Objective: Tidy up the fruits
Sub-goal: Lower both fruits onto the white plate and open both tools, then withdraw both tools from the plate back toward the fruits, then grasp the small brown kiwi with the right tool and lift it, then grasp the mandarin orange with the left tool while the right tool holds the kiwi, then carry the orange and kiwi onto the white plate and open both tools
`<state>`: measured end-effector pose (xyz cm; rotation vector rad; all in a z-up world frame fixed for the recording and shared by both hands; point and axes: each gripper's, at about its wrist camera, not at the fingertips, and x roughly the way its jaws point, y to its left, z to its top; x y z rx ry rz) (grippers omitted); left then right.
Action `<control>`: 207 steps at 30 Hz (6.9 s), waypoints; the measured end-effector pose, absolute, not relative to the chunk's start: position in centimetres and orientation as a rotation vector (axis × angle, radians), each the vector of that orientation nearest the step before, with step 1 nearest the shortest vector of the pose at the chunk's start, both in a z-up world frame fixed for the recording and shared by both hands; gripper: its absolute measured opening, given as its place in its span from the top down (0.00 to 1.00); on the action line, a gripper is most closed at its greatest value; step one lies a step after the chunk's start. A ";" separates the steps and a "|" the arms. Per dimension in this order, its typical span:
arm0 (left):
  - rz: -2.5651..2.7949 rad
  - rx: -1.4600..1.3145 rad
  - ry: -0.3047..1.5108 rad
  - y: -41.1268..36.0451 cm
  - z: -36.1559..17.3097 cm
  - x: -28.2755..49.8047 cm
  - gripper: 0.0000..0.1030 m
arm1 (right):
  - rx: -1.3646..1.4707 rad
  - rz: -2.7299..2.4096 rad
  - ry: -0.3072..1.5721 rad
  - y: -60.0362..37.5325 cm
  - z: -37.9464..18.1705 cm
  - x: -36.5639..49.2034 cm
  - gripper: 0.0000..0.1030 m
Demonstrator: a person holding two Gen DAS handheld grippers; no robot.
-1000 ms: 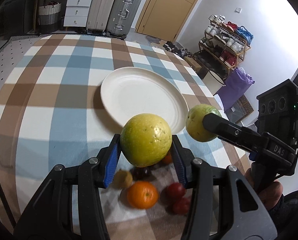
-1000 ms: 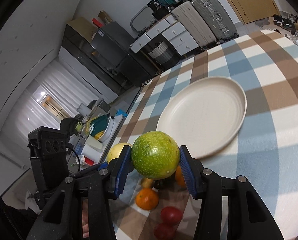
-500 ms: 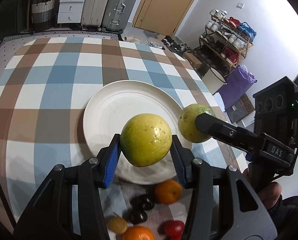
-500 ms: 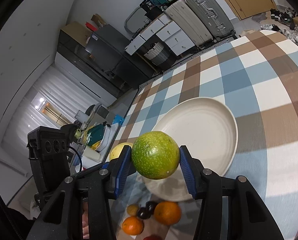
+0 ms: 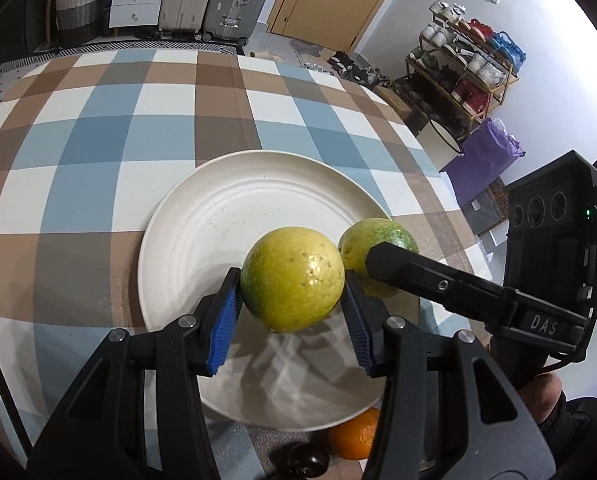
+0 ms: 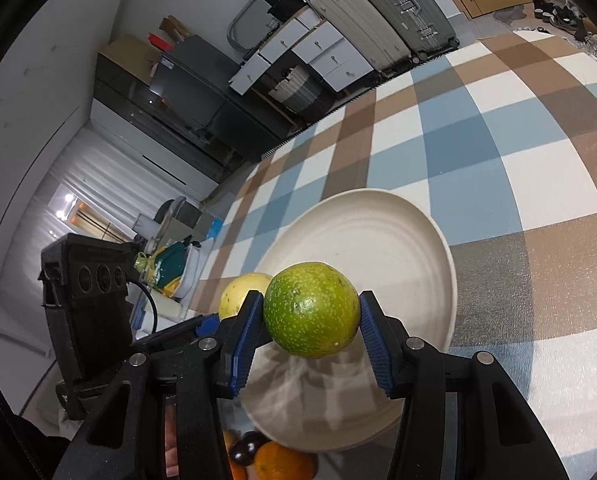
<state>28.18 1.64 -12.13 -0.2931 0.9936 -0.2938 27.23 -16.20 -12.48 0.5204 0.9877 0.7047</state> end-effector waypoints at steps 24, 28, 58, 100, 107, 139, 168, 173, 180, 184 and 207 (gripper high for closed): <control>-0.240 -0.278 0.952 2.5 -9.2 24.8 0.51 | 0.495 0.655 0.819 -18.2 -8.0 24.4 0.39; -0.218 -0.266 0.923 2.8 -8.1 22.6 0.50 | 0.486 0.643 0.789 -18.5 -6.8 23.1 0.36; -0.043 -0.181 0.801 4.8 -5.5 10.1 0.15 | 0.265 0.593 0.673 -17.2 -3.9 12.5 0.01; -0.022 -0.198 0.881 5.6 -11.3 3.2 0.01 | -0.022 0.635 0.826 -14.4 -11.1 3.3 0.07; -0.018 -0.207 0.883 6.0 -11.5 2.8 0.01 | -0.027 0.651 0.870 -14.0 -12.6 3.2 0.23; -0.099 -0.263 0.951 4.5 -13.1 5.8 0.01 | 0.147 0.699 0.827 -16.0 -11.7 4.4 0.72; -0.177 -0.259 1.014 1.8 -13.9 7.8 0.63 | 0.212 0.696 0.774 -18.7 -11.3 5.4 0.72; -0.211 -0.281 1.021 1.8 -13.9 7.5 0.64 | 0.213 0.694 0.765 -18.8 -11.1 5.2 0.72; -0.241 -0.260 1.010 1.2 -12.9 6.6 0.64 | 0.208 0.700 0.752 -18.8 -10.6 5.4 0.72; -0.256 -0.250 0.987 1.1 -11.8 6.3 0.64 | 0.208 0.706 0.751 -18.6 -10.4 5.8 0.72; -0.271 -0.278 0.920 2.8 -7.9 12.6 0.64 | 0.290 0.755 0.770 -16.8 -9.1 12.4 0.71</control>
